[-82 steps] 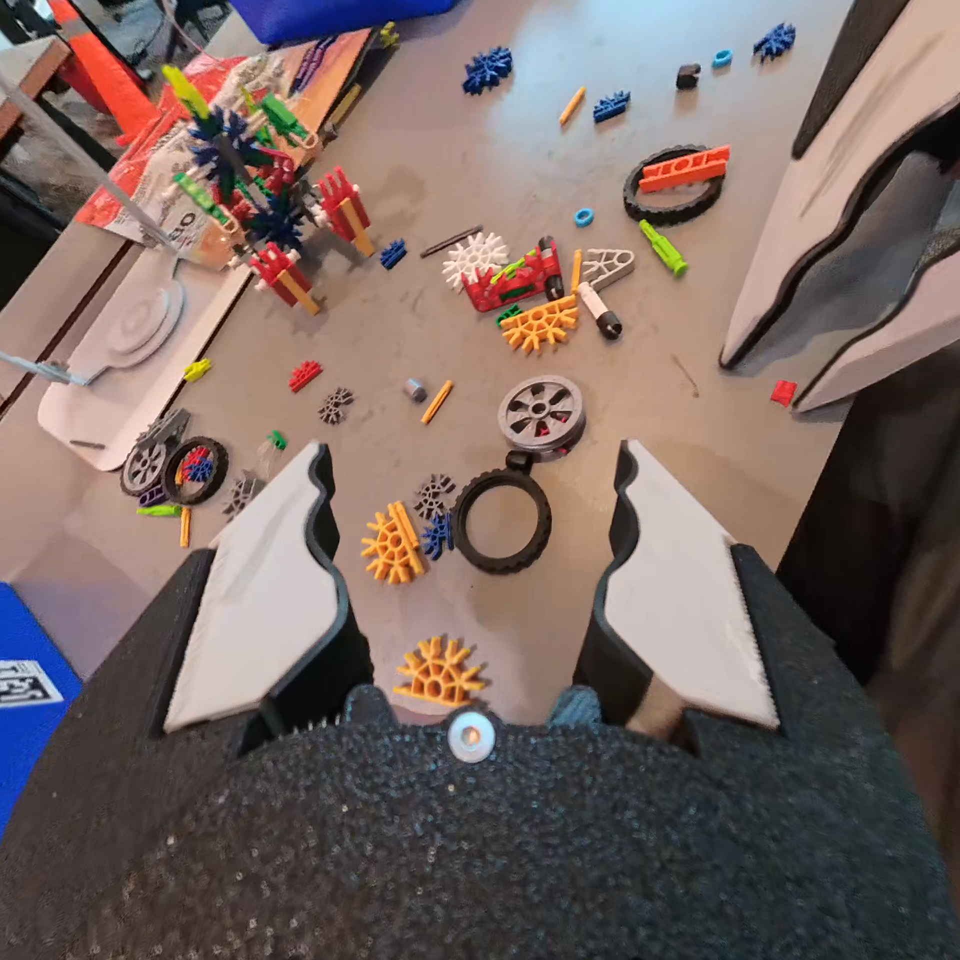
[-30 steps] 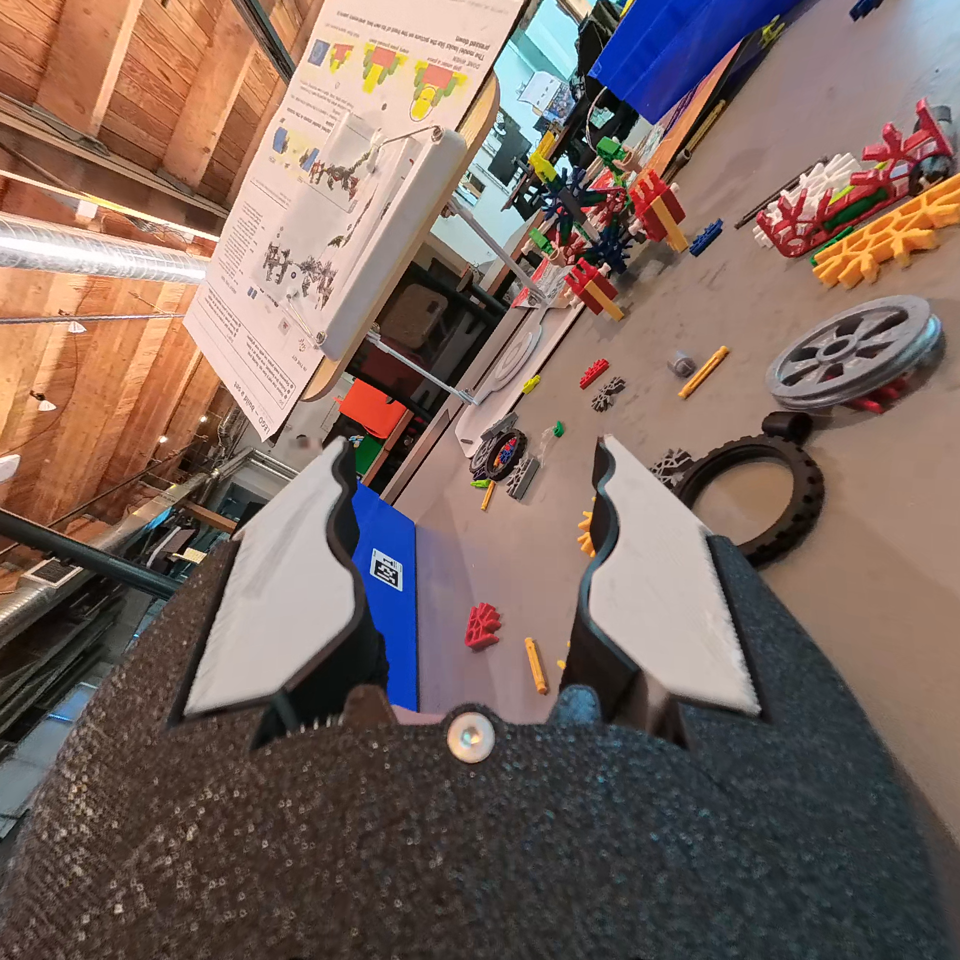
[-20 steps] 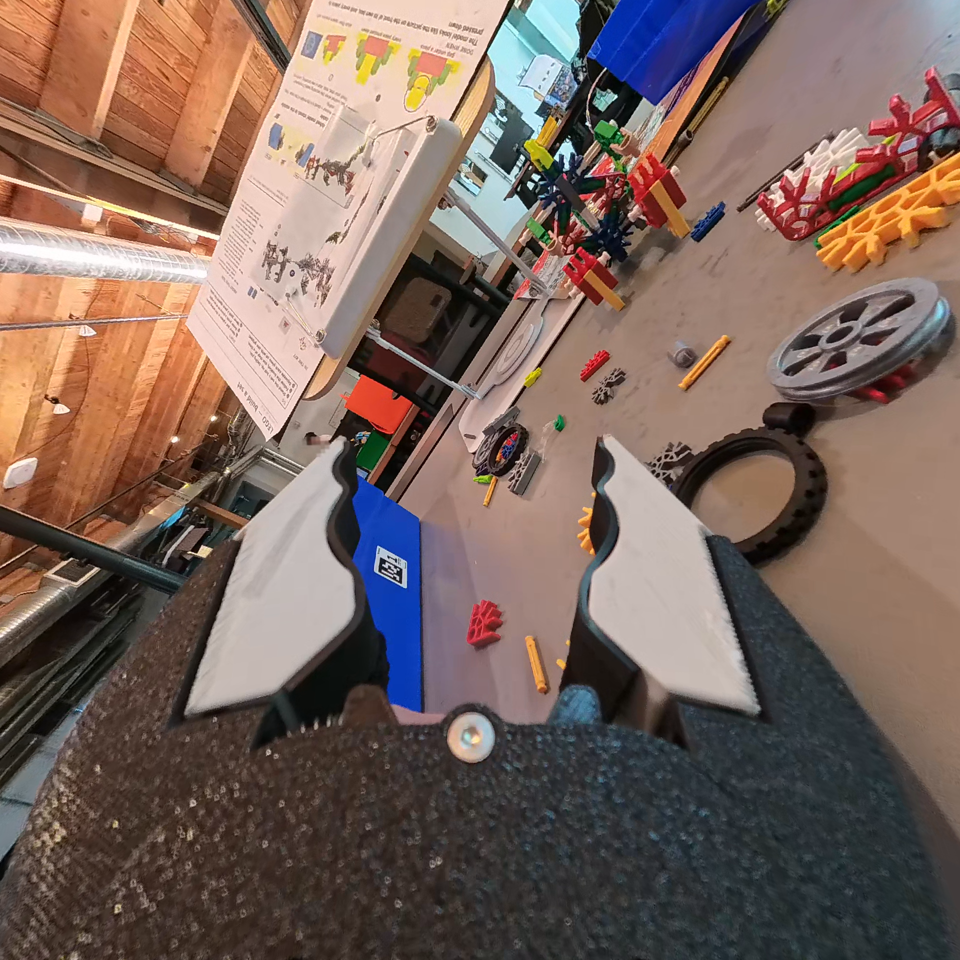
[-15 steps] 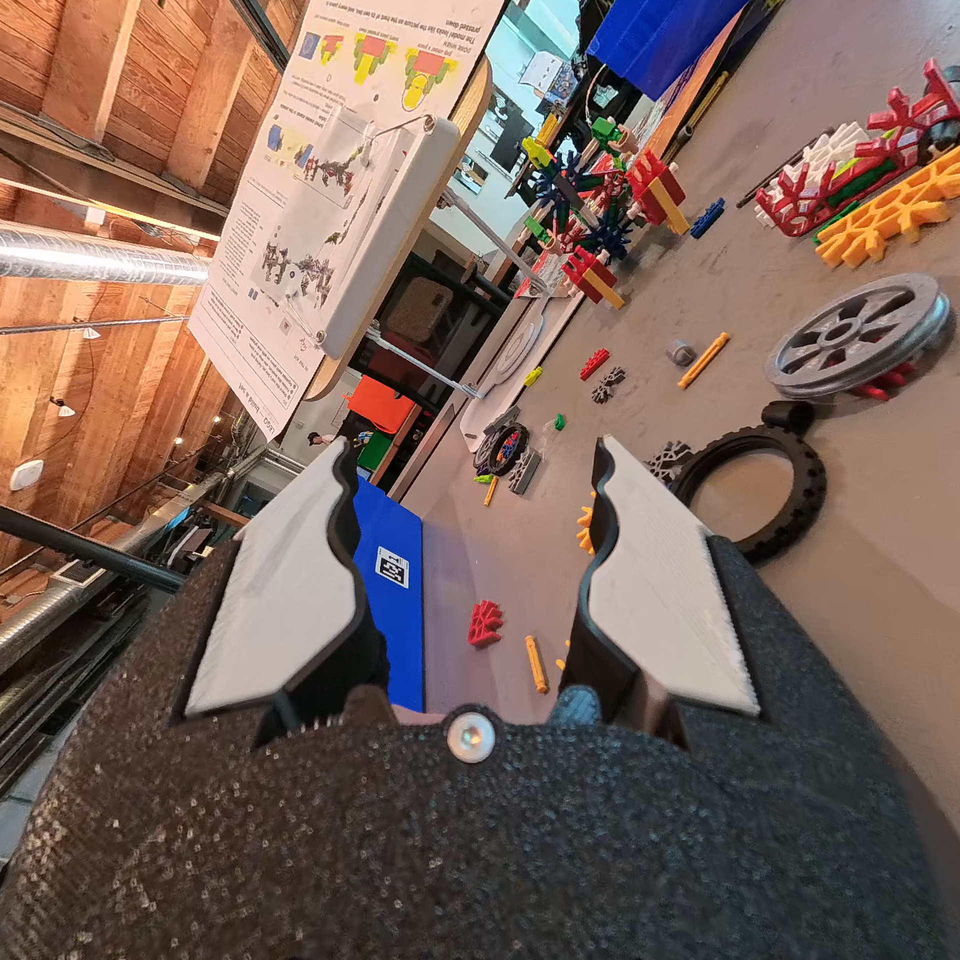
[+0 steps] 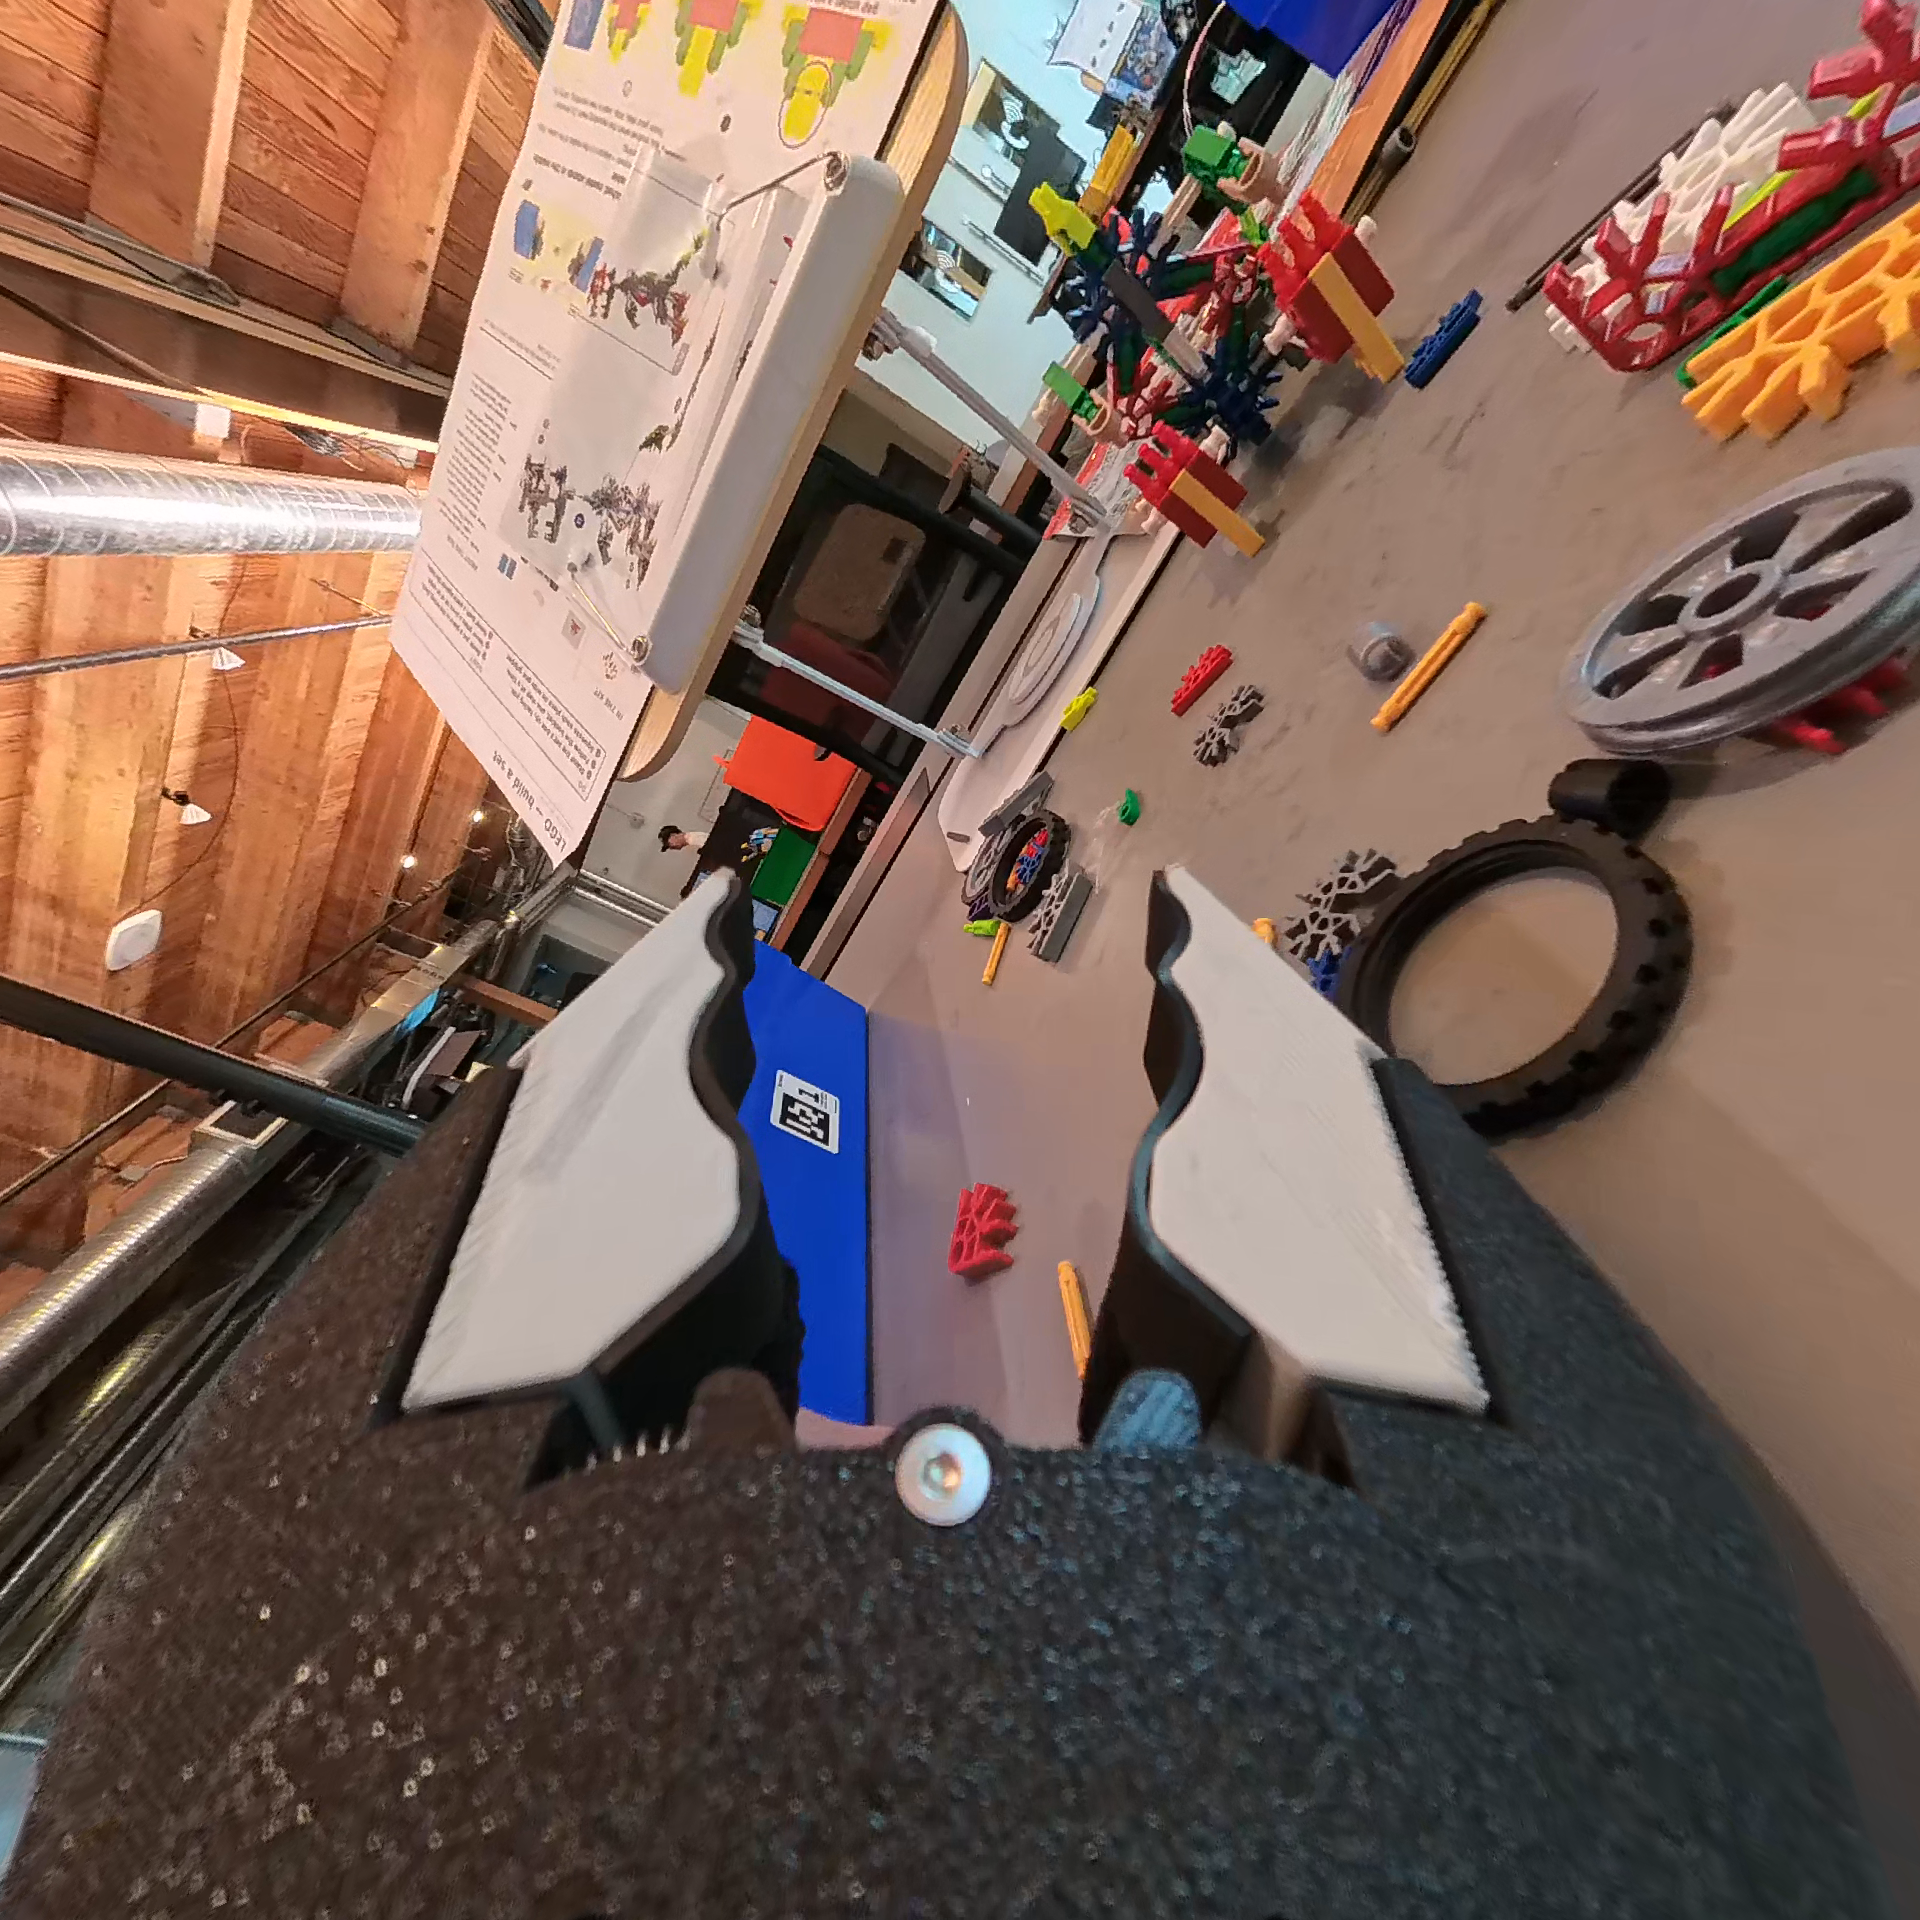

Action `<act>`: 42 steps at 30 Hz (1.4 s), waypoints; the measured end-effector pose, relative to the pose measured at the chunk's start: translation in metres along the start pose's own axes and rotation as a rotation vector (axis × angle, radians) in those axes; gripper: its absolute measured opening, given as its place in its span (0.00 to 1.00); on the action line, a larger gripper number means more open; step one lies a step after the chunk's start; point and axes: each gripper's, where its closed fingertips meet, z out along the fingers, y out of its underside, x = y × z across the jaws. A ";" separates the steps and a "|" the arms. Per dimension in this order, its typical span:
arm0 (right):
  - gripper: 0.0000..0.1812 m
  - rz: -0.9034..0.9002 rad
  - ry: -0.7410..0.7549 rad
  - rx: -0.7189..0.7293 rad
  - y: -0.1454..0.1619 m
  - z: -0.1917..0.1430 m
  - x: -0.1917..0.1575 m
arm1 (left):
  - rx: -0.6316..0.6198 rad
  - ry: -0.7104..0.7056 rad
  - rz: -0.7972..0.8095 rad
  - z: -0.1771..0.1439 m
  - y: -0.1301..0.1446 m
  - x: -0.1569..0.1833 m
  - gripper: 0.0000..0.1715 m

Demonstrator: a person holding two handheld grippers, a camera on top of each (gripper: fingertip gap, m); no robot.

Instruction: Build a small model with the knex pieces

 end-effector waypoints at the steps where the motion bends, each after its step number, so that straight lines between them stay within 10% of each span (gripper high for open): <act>1: 0.31 -0.010 -0.004 0.009 0.001 0.001 -0.005 | -0.002 -0.001 0.000 0.000 0.000 0.000 0.43; 5: 0.29 0.024 0.027 0.124 -0.010 -0.013 -0.013 | -0.009 -0.009 0.003 0.001 0.001 -0.001 0.43; 10: 0.13 0.272 0.382 0.368 0.018 -0.132 0.063 | -0.021 -0.014 0.021 0.002 0.002 0.000 0.41; 14: 0.13 0.669 0.727 0.222 0.221 -0.221 0.134 | -0.029 -0.018 0.025 0.002 0.003 0.000 0.40; 19: 0.11 1.280 0.878 -0.122 0.522 -0.255 0.097 | -0.043 -0.021 0.030 0.003 0.004 0.001 0.40; 24: 0.12 1.635 0.946 -0.292 0.684 -0.255 0.031 | -0.057 -0.024 0.039 0.004 0.005 0.002 0.38; 42: 0.05 1.466 1.109 -0.537 0.778 -0.229 -0.001 | -0.066 -0.019 0.046 0.006 0.004 0.003 0.37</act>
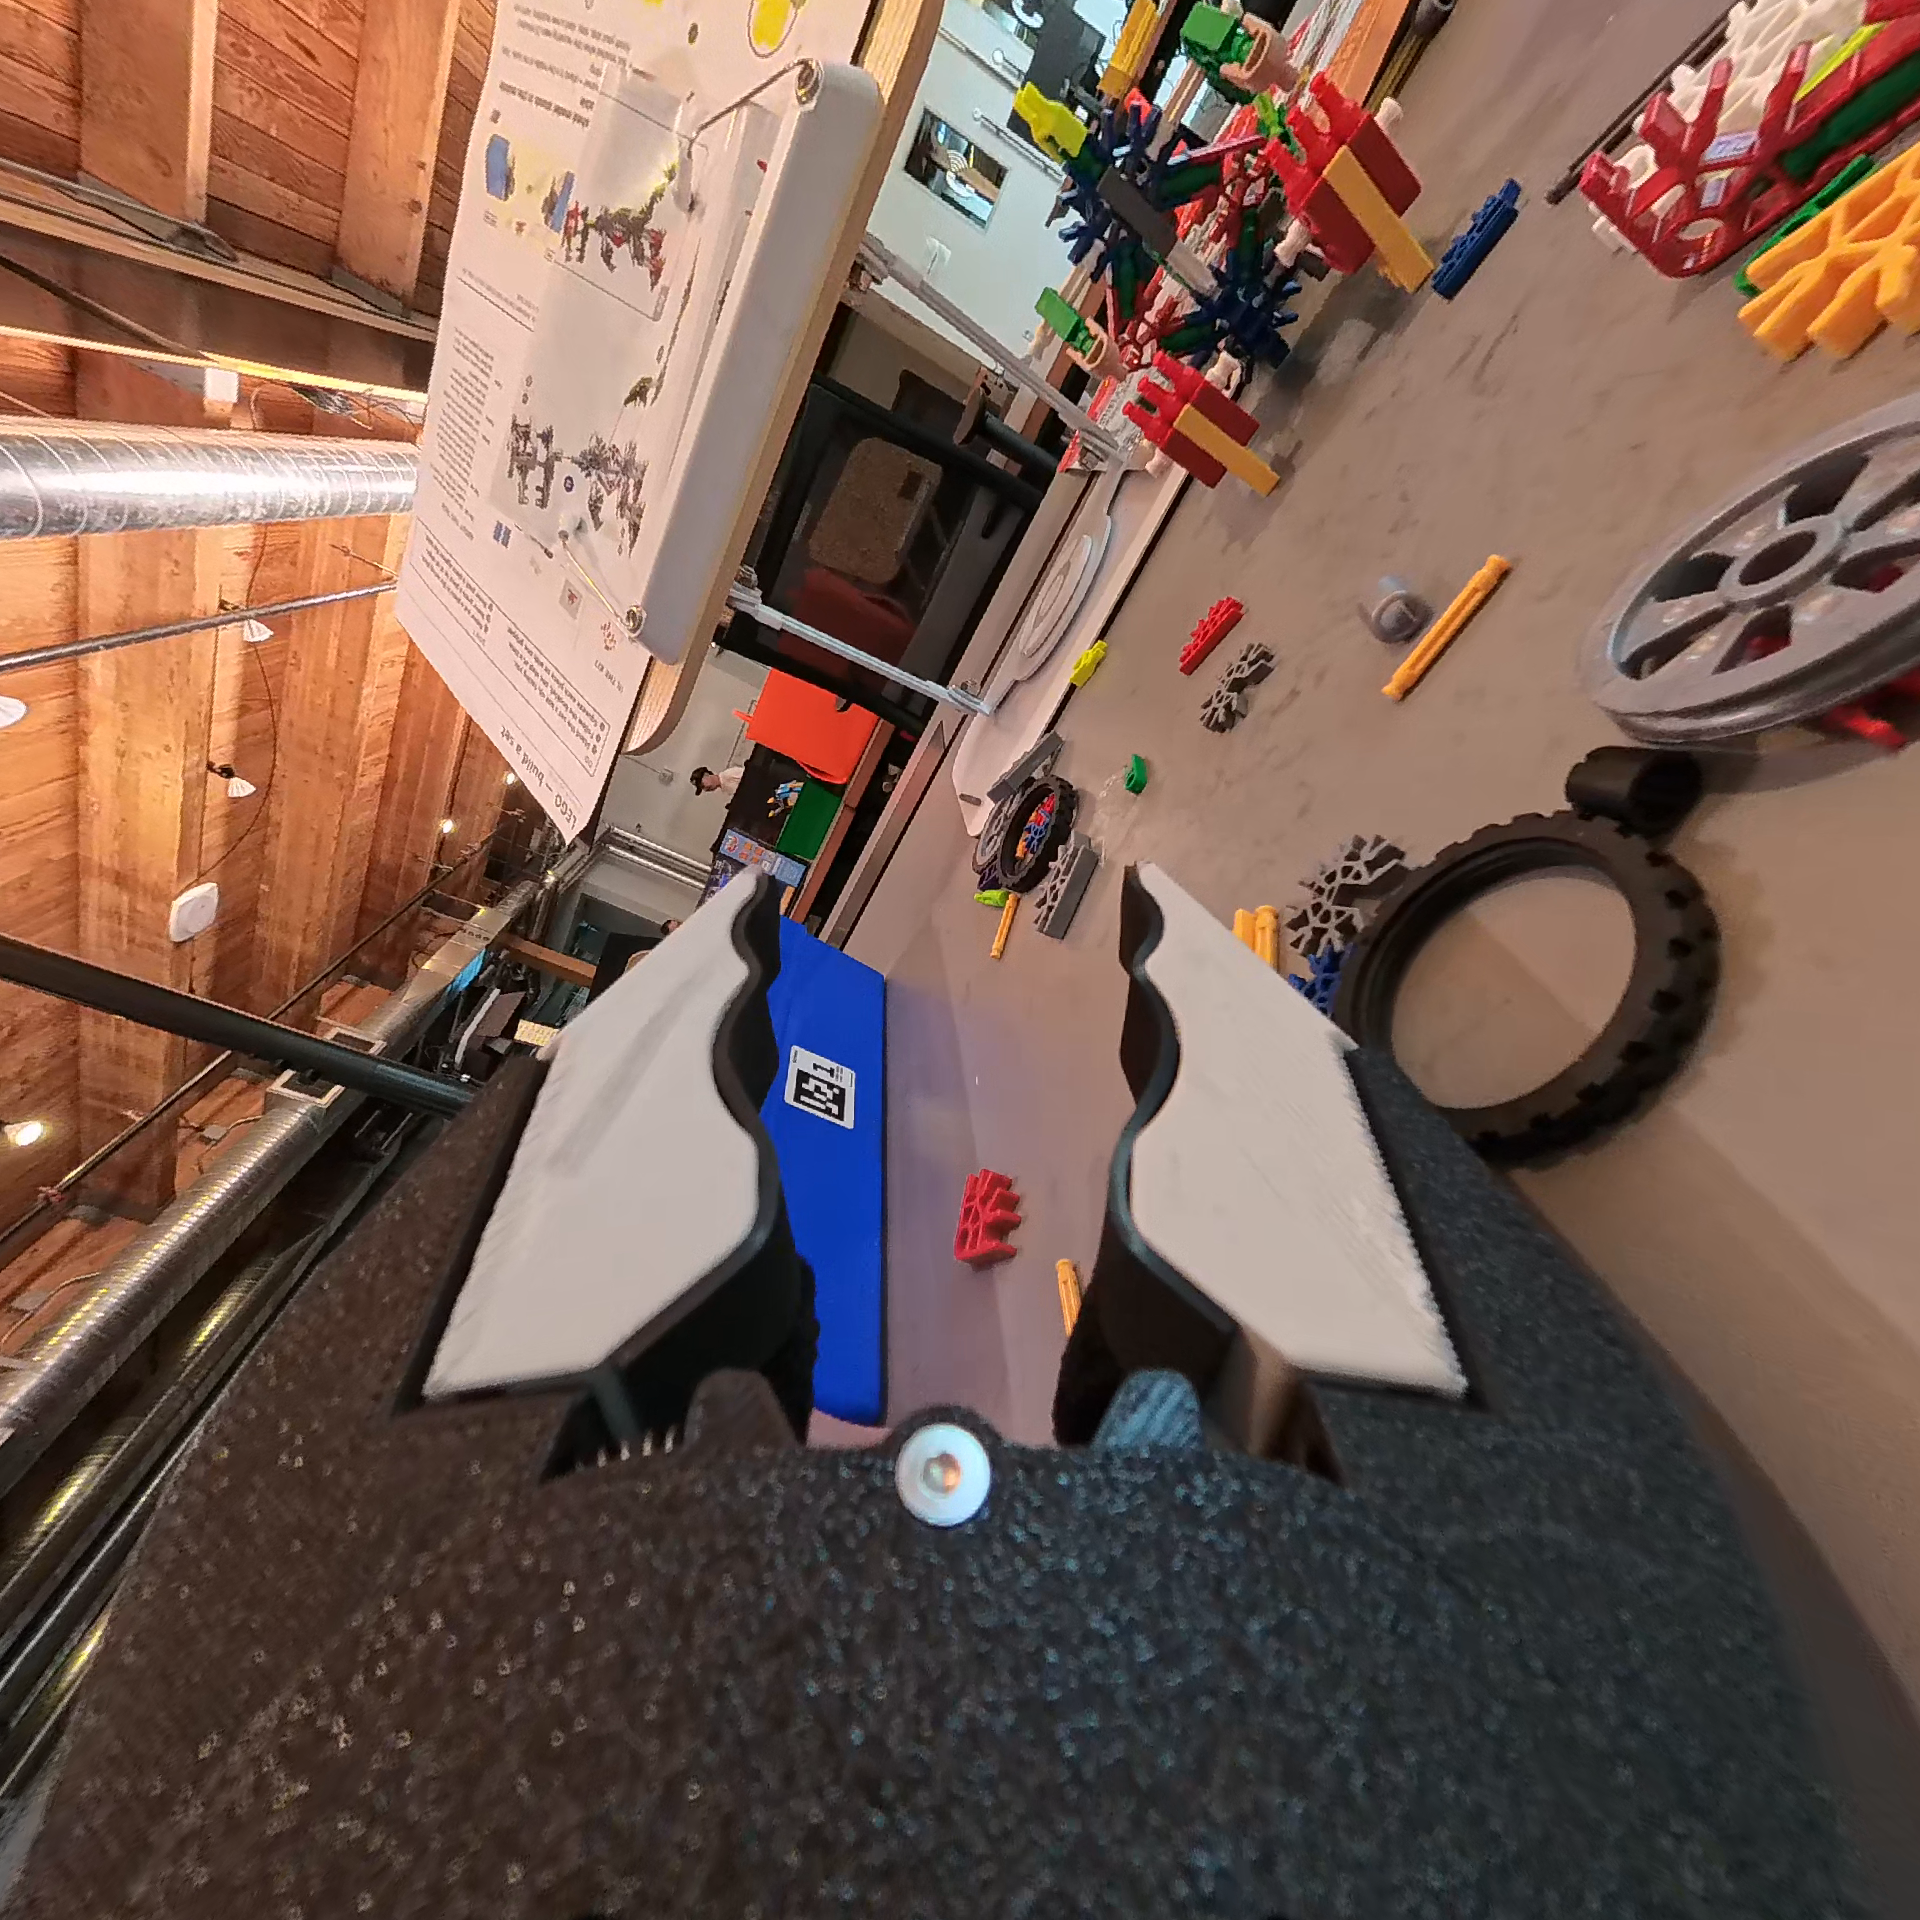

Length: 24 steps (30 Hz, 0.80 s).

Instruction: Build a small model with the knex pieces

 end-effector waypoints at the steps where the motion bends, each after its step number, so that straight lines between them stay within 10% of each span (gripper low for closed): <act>1: 0.05 0.001 -0.002 0.001 0.000 0.000 0.000 | 0.000 -0.001 0.001 0.000 0.000 0.000 0.37; 24: 0.05 0.018 -0.108 -0.036 -0.005 -0.027 -0.018 | -0.011 -0.008 0.007 0.001 0.001 0.000 0.37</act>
